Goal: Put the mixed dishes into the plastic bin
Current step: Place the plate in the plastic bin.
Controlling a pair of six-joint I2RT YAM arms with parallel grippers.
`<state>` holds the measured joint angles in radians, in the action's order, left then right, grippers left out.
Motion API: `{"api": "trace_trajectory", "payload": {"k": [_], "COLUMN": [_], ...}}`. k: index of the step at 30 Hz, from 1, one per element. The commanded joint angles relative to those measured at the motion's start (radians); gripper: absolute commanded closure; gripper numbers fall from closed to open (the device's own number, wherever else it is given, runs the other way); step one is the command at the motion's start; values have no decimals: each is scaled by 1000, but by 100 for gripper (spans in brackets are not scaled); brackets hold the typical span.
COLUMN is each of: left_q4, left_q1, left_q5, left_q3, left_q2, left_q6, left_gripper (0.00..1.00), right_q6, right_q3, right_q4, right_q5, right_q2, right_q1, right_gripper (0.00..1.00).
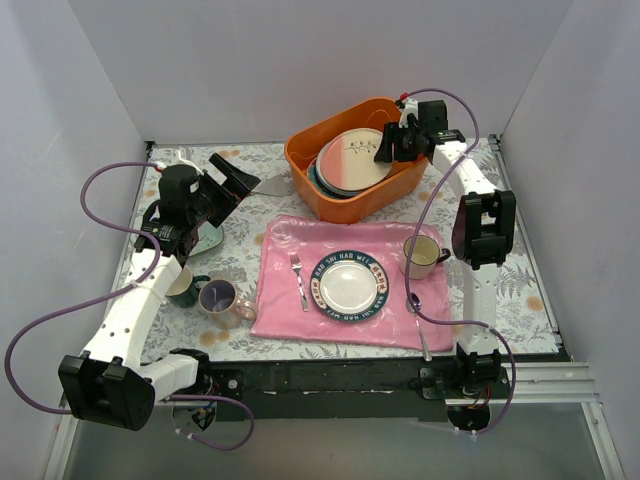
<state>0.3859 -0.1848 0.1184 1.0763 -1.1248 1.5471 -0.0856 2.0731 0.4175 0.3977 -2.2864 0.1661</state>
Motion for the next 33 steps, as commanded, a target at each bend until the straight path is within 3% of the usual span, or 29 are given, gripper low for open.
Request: {"api": "trace_trajectory", "payload": {"k": [1,17,25,33], "left_q4": [45,343,514,564], "left_q1": [8,48,54,54], "left_q5": [-31,-85,-296,-476], "left_q3": [47,229,335,425], "left_q2": [0,-240,-437,-604], "left_q6": [-28,-208,-308,-403], "left_gripper": [2,2,2,2], "right_q6": [81,225,377,492], "right_q3": [68,81,116,70], "right_q4": [-19,4,56,106], "right_q5": [-46,-99,50,184], "right_q2": [5,51,125,264], "right_q1": [30,49,47,47], "right_gripper": [38,22,16,15]}}
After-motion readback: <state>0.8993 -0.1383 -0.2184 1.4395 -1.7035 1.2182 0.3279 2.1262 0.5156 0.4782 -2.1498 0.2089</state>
